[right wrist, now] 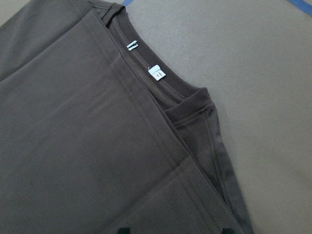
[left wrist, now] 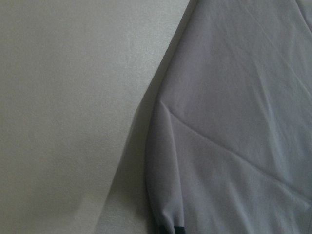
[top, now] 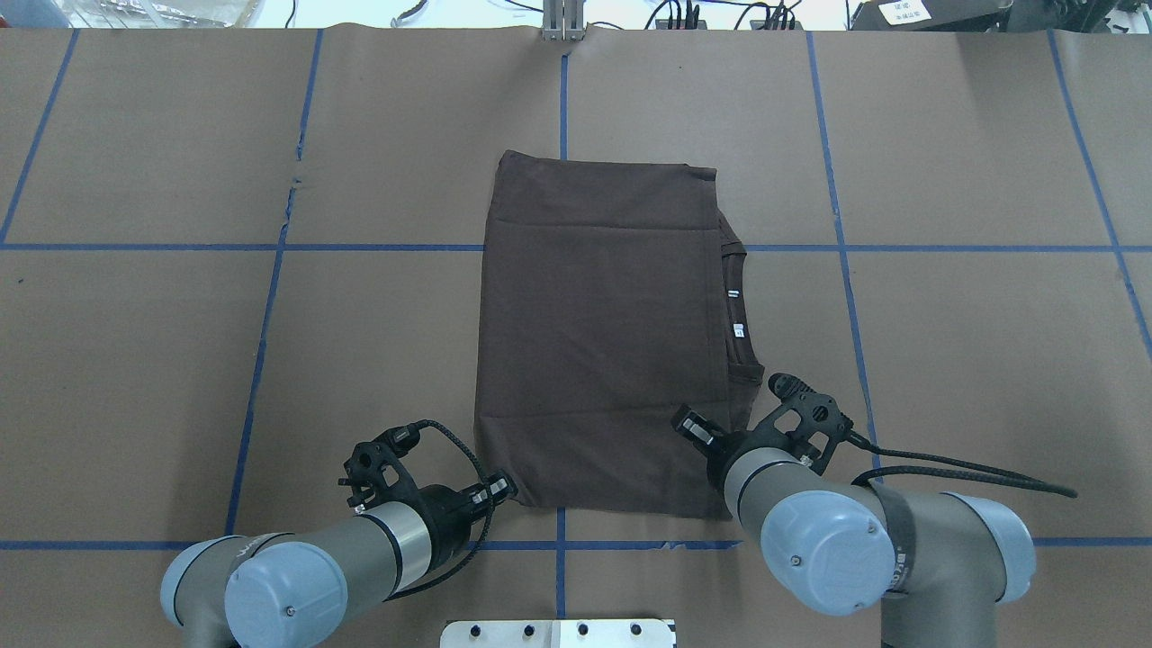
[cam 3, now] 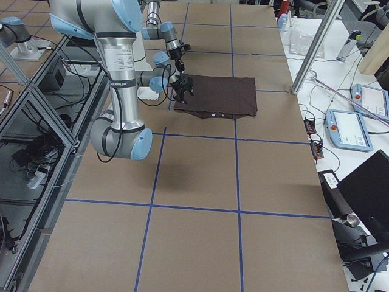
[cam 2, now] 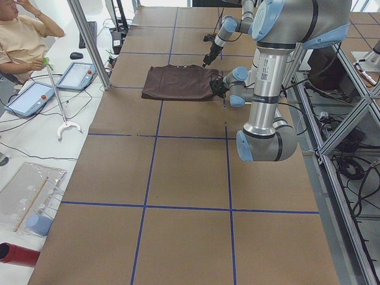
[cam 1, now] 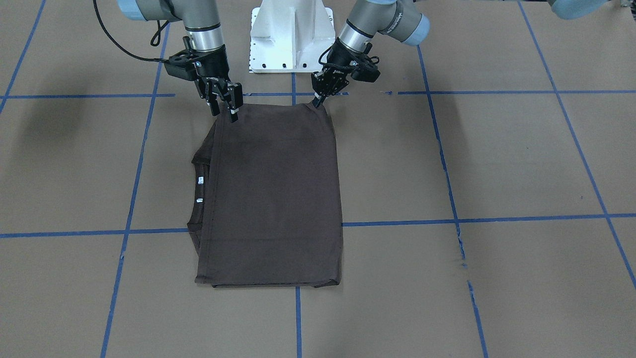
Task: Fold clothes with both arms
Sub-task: 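Grasp the shirt edge nearest the robot with both grippers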
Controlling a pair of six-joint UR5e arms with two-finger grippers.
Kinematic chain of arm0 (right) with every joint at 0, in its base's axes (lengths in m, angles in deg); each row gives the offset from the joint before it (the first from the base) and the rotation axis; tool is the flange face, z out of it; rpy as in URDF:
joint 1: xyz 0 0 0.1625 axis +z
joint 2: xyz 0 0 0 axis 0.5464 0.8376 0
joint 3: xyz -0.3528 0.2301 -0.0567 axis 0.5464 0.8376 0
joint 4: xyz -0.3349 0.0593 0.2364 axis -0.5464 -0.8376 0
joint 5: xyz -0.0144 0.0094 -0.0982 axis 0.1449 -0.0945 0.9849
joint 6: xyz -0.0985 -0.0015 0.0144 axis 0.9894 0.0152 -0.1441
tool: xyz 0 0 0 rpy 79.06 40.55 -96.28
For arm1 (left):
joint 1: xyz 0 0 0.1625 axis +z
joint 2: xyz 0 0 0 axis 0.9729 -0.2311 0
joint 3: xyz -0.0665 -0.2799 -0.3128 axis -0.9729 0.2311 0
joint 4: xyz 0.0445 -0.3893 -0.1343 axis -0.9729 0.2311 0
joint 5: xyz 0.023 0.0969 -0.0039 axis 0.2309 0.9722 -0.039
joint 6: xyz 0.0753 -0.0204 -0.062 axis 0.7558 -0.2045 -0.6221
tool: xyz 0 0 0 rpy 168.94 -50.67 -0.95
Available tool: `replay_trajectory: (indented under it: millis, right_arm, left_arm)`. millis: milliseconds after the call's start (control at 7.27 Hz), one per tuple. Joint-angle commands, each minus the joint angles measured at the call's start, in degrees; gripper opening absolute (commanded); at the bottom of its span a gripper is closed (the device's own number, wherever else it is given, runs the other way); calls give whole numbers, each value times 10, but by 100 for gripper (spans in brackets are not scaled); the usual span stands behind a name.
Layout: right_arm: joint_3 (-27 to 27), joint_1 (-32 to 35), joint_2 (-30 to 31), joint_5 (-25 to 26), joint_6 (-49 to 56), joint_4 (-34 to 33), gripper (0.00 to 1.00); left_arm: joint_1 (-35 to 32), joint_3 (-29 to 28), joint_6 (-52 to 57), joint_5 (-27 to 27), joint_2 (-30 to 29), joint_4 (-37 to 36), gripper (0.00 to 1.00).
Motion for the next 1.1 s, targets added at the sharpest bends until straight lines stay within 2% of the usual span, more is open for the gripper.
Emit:
replay_trajectory:
  millis: [0,413,963]
  right_arm:
    - [25,-12,-7,14,-6,-9,71]
    - [21,-15,-16,13,-6,-60,73]
    - [32,-22,-14,14,-6,-61,74]
  left_arm:
    - [1,0,-1,0,-2,0,0]
    - [1,-1,-1,0,-4,0,0]
    - [1,-1,-1,-1,-4,1,0]
